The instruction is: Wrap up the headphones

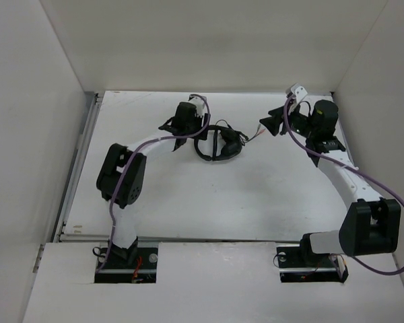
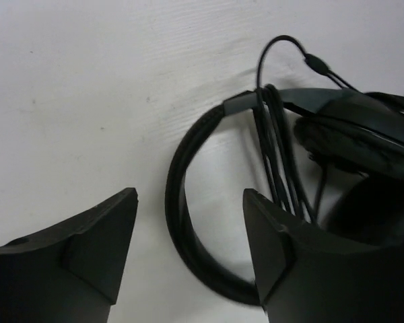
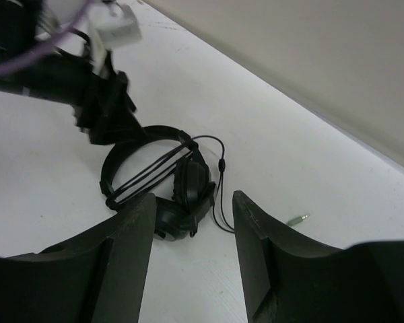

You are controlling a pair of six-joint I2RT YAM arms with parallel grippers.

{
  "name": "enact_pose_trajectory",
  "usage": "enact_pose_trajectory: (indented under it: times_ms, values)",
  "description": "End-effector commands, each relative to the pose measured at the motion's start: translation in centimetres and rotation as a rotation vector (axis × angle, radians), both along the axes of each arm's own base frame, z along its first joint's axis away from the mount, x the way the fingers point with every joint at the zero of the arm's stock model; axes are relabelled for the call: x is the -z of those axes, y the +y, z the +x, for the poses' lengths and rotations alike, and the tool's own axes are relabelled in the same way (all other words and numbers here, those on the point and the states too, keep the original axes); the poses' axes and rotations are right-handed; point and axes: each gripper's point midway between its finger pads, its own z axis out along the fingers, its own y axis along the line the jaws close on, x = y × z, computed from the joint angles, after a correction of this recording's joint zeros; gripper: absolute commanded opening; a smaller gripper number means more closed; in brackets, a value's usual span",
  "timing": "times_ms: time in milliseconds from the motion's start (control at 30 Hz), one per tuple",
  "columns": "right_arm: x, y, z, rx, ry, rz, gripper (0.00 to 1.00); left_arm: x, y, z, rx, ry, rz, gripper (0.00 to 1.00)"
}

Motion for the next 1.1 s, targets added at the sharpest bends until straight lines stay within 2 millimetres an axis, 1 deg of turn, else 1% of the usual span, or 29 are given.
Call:
enact_pose_trajectory:
  times_ms: [0,33,100,133,167,200,267,333,400,433,467,500,533,567,600,633,700,767,833,867,900,967,1033,1067]
  values:
    - [-1.5,-1.6,-0.2,0.037,-0.072,-0.009,0.56,-11.6,-1.2,-2.7,0.088,-0.195,-0.069,0.64]
    - [-1.5,-2.0,-0.5,0.048,-0.064,-0.006,0.56,-13.3,-1.2,-3.7,0.107,-0.217,-0.074,0.68]
    - [-1.7,-2.9,-1.2,0.072,-0.046,0.001,0.56,-16.8,-1.0,-5.8,0.130,-0.260,-0.080,0.70]
    - [-1.9,-3.3,-1.7,0.086,-0.032,0.009,0.56,-18.8,-0.6,-6.8,0.137,-0.285,-0.082,0.73]
    - [-2.2,-3.9,-2.2,0.104,-0.009,0.022,0.56,-21.1,0.3,-7.8,0.141,-0.314,-0.079,0.76]
    - [-2.6,-4.4,-2.8,0.118,0.007,0.034,0.55,-23.1,1.2,-8.5,0.141,-0.340,-0.078,0.78]
    - [-3.1,-5.2,-3.8,0.145,0.042,0.059,0.56,-26.3,4.0,-9.2,0.113,-0.391,-0.062,0.84]
    - [-3.5,-6.1,-4.8,0.173,0.073,0.073,0.56,-28.6,7.6,-9.6,0.060,-0.434,-0.045,1.00]
    - [-4.0,-7.2,-6.0,0.210,0.083,0.085,0.55,-29.9,11.3,-10.4,0.010,-0.447,-0.037,1.00]
    - [-4.2,-7.8,-6.5,0.234,0.078,0.091,0.56,-30.0,14.3,-10.9,-0.049,-0.438,-0.029,1.00]
    - [-4.3,-8.5,-6.9,0.263,0.070,0.093,0.57,-29.9,16.5,-11.4,-0.103,-0.428,-0.026,1.00]
    - [-4.5,-9.7,-7.5,0.315,0.057,0.094,0.64,-29.2,20.0,-12.4,-0.191,-0.410,-0.010,1.00]
    - [-4.5,-10.0,-7.7,0.333,0.054,0.092,0.69,-29.0,21.2,-12.8,-0.220,-0.404,-0.003,1.00]
    - [-4.2,-10.6,-8.1,0.356,0.059,0.086,1.00,-28.2,23.2,-13.8,-0.268,-0.388,0.017,1.00]
    - [-3.9,-11.2,-8.6,0.369,0.073,0.076,1.00,-27.3,25.7,-14.9,-0.335,-0.372,0.044,1.00]
    - [-3.3,-11.8,-8.9,0.390,0.095,0.066,1.00,-26.6,27.3,-16.0,-0.375,-0.356,0.060,1.00]
    - [-2.4,-13.7,-9.3,0.463,0.132,0.046,1.00,-25.3,29.8,-18.1,-0.441,-0.325,0.088,1.00]
    - [-0.8,-16.0,-9.3,0.576,0.205,0.014,1.00,-24.2,31.4,-20.1,-0.476,-0.305,0.107,1.00]
    - [1.6,-18.7,-9.4,0.687,0.335,-0.062,1.00,-23.3,32.5,-21.6,-0.494,-0.298,0.121,1.00]
    - [2.7,-19.5,-9.7,0.711,0.406,-0.100,1.00,-23.1,32.8,-22.3,-0.497,-0.303,0.123,1.00]
    - [3.3,-20.4,-10.1,0.744,0.480,-0.129,1.00,-22.8,33.2,-23.0,-0.505,-0.306,0.121,1.00]
    - [2.9,-21.7,-10.8,0.801,0.555,-0.152,1.00,-22.5,33.9,-24.0,-0.533,-0.306,0.114,1.00]
    - [1.6,-22.9,-11.9,0.852,0.581,-0.154,1.00,-22.3,34.6,-24.8,-0.558,-0.303,0.099,1.00]
    - [0.7,-23.5,-12.4,0.882,0.562,-0.146,1.00,-22.1,34.9,-25.1,-0.570,-0.300,0.090,1.00]
